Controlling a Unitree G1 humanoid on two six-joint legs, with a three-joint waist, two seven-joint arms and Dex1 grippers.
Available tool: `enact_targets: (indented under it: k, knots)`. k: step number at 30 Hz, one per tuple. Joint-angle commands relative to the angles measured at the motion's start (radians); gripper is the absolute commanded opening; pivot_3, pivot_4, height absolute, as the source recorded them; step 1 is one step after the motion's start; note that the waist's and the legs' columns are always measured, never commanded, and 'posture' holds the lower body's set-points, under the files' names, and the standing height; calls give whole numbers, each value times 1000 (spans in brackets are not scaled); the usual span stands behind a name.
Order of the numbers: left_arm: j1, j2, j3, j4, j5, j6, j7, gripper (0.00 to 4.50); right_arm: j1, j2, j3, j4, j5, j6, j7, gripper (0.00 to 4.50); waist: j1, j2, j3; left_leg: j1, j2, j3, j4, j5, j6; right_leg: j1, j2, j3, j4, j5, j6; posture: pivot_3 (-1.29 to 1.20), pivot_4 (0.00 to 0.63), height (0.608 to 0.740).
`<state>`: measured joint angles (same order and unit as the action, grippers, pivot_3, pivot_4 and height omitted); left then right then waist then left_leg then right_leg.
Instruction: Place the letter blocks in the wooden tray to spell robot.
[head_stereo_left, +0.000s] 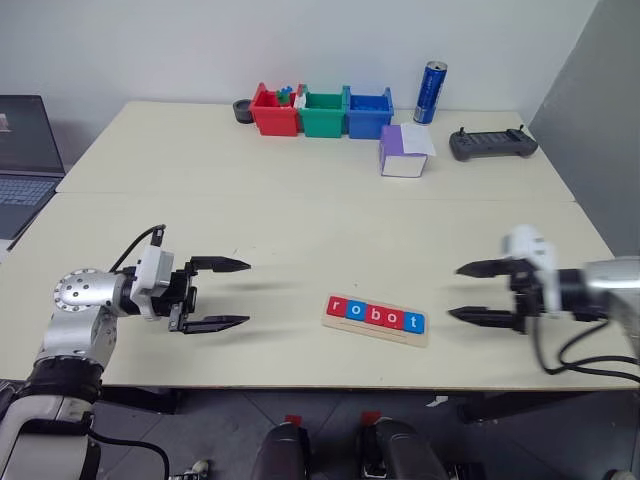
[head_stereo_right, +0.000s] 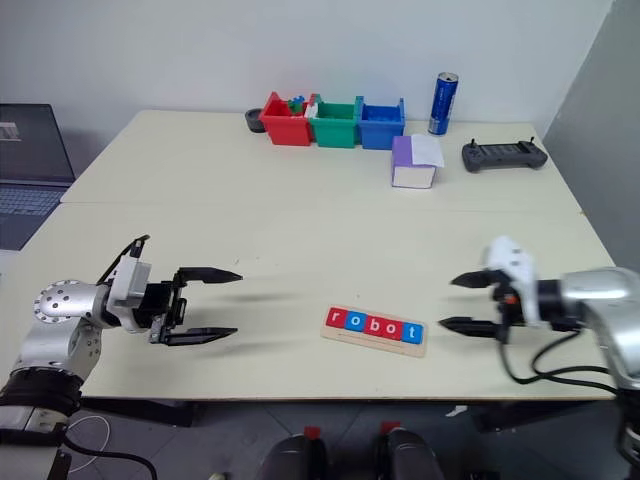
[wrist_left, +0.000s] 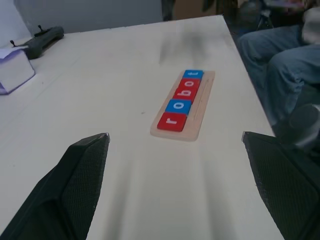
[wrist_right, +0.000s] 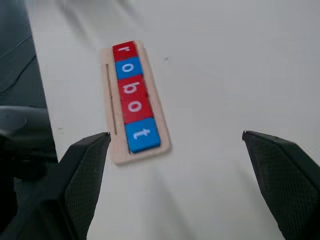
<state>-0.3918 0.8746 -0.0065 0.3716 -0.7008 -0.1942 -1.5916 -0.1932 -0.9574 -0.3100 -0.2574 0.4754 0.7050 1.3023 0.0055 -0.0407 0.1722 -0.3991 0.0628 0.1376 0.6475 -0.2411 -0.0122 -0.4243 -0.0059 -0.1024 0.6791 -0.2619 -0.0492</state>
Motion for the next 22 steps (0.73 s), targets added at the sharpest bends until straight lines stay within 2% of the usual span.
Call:
enact_targets:
  k: [1, 4, 8, 15, 22]
  knots:
    - [19, 57, 115, -207, -83, 183, 95, 4500, 71, -83, -190, 85, 58, -31, 91, 4487, -1, 0, 0, 1, 0, 0, 0, 0, 0, 1, 0, 0, 0, 0, 0, 0, 150, 740]
    - [64, 133, 202, -333, -142, 376, 176, 4500, 119, -157, -232, 143, 70, -31, 152, 4487, -12, 0, 0, 4, 0, 0, -1, 0, 0, 2, 0, 1, 1, 0, 0, 0, 150, 740]
    - [177, 212, 271, -361, -62, 393, 129, 4500, 130, -206, -174, 137, 75, -67, 200, 4487, -29, 3, -1, 9, 1, 0, -4, 0, 0, 3, 3, 3, 2, 0, 0, 0, 150, 740]
    - [207, 183, 313, -320, 8, 322, 89, 4500, 100, -202, -67, 164, 54, -143, 186, 4487, -13, 4, -1, 8, 1, -1, -3, 0, 0, 3, 3, 2, 1, 0, 0, 0, 150, 740]
    - [195, 168, 324, -324, 27, 327, 101, 4500, 52, -204, -43, 215, 71, -162, 185, 4487, -4, 4, -1, 3, 1, 1, -3, 0, 0, 0, 2, 3, 0, 0, 0, 0, 150, 740]
